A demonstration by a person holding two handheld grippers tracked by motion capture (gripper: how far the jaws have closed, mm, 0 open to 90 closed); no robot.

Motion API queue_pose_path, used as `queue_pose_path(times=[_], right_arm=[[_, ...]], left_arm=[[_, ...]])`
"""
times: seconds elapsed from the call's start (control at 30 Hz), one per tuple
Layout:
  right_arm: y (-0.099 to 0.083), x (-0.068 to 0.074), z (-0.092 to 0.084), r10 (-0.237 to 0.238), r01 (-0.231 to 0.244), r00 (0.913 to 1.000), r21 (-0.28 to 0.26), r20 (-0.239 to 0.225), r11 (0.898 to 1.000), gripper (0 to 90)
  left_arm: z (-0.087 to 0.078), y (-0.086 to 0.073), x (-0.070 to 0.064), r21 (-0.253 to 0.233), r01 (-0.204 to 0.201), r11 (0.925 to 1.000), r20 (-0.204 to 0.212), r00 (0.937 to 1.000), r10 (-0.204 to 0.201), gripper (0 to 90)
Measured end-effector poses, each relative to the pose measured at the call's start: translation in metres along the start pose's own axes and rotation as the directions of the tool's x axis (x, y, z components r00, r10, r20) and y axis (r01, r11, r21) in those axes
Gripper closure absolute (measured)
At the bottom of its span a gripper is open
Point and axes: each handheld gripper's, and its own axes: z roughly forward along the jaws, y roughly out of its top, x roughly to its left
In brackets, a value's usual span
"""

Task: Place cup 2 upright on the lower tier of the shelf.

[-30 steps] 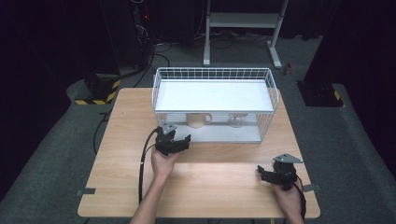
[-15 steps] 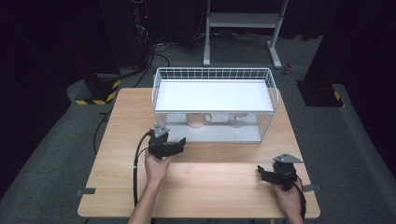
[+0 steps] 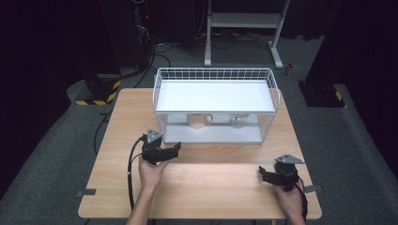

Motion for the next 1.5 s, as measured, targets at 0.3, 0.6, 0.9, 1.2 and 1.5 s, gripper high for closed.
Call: queue_pose_path(times=[0.3,0.6,0.9,1.2,1.5], right_arm=[[0.000,0.000,0.000,0.000,0.000,1.0000,0.000,0.000,1.000,20.3],[0.000,0.000,0.000,0.000,0.000,1.0000,0.000,0.000,1.000,20.3],[0.000,0.000,0.000,0.000,0.000,1.0000,0.000,0.000,1.000,20.2],[0.000,0.000,0.000,0.000,0.000,1.0000,0.000,0.000,1.000,20.3],[0.000,0.000,0.000,0.000,0.000,1.0000,0.000,0.000,1.000,20.2]], left_arm=[[-0.011,-0.004,0.003,-0.006,-0.001,1.0000,-0.002,1.0000,0.001,15.2],[-0.021,-0.011,0.005,-0.018,0.022,0.9996,-0.047,0.9986,-0.023,14.9],[-0.027,-0.020,0.006,-0.003,0.021,0.9998,-0.038,0.9990,-0.021,14.9],[-0.031,-0.033,0.009,0.021,0.020,0.9996,-0.042,0.9989,-0.019,14.9],[-0.034,-0.042,0.009,0.040,0.017,0.9990,-0.049,0.9987,-0.015,14.9]])
